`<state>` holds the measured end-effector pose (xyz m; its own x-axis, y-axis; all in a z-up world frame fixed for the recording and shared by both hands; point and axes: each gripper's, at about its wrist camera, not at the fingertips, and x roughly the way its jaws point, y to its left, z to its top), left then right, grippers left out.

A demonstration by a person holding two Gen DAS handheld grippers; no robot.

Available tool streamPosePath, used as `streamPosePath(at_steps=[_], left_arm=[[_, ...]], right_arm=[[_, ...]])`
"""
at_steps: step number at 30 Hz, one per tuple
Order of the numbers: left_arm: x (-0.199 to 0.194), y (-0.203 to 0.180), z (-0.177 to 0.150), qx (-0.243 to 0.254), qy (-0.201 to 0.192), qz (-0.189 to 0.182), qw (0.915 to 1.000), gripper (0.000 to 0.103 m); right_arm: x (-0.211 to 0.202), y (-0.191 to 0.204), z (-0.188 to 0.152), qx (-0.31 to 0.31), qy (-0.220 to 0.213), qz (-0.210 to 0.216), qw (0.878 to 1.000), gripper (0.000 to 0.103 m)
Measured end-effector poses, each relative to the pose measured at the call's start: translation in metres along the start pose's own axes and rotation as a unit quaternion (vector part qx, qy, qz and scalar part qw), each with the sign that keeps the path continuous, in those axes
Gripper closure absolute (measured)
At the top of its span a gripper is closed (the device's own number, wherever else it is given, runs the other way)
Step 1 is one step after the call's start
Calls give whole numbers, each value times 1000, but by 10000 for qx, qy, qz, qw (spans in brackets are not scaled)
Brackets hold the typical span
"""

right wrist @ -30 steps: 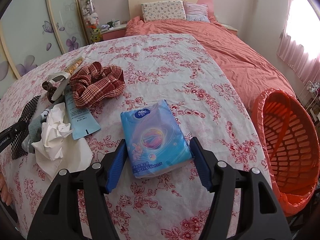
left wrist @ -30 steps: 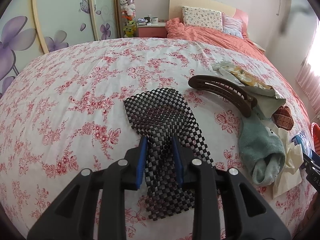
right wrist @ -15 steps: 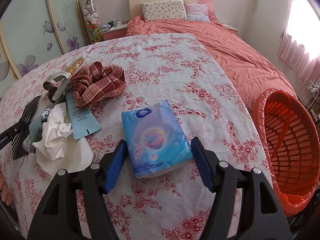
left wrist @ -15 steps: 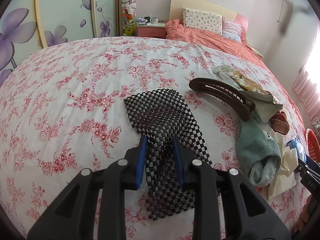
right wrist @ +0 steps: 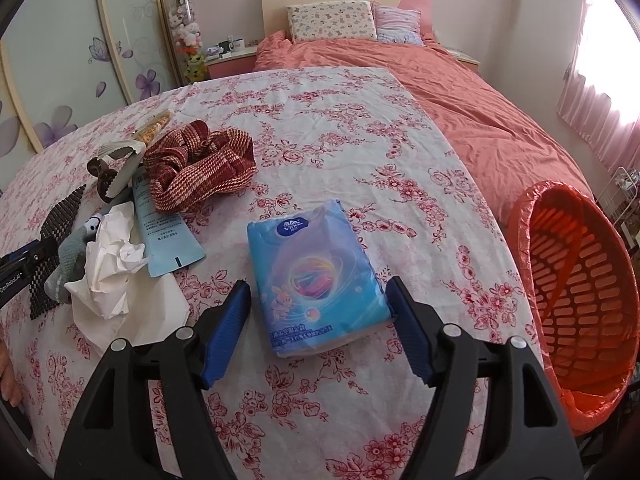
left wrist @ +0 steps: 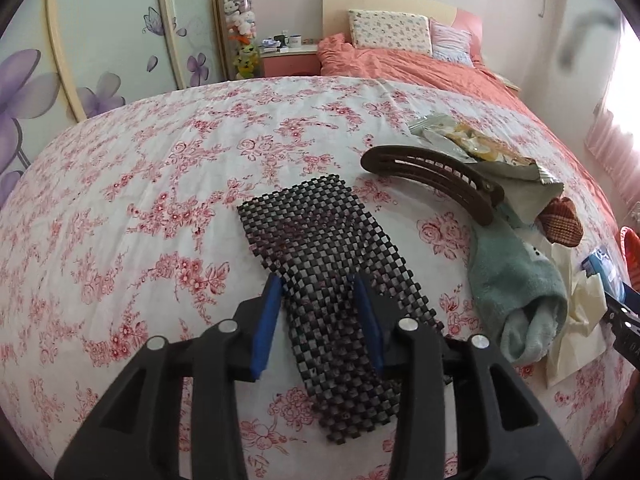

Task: Collect trash
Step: 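Grasp the black checkered mesh with the left tool while the right tool grasps the tissue pack, then carry the checkered mesh and blue tissue pack over the orange basket with both tools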

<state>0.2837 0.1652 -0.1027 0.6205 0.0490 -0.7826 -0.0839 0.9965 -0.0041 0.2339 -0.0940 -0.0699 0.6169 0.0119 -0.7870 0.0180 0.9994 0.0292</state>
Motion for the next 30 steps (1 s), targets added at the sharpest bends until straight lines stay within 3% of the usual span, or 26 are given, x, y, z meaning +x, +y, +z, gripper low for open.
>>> streamPosePath(at_steps=[1,2,6,20,30], left_arm=[[-1,1,0,-8,-12,-61,10000,81],[-1,1,-1,-5,-22,-101,9999,84],[-4,-2,-3,48,-67,-114,9999,95],[-56,-4,9,-29,-613,-273,9977,96],[-105,-44,18,196,-1059,-683,9918,96]], right_arm=[[-1,-2,0,15,-11,16,10000,36],[-2,-3,0,42,-37,27,10000,43],[-3,-10,0,74,-70,125,9999,48],[-33,-32,1,316,-380,360,9981,51],[-77,-50,6,453,-944,395,9937,51]])
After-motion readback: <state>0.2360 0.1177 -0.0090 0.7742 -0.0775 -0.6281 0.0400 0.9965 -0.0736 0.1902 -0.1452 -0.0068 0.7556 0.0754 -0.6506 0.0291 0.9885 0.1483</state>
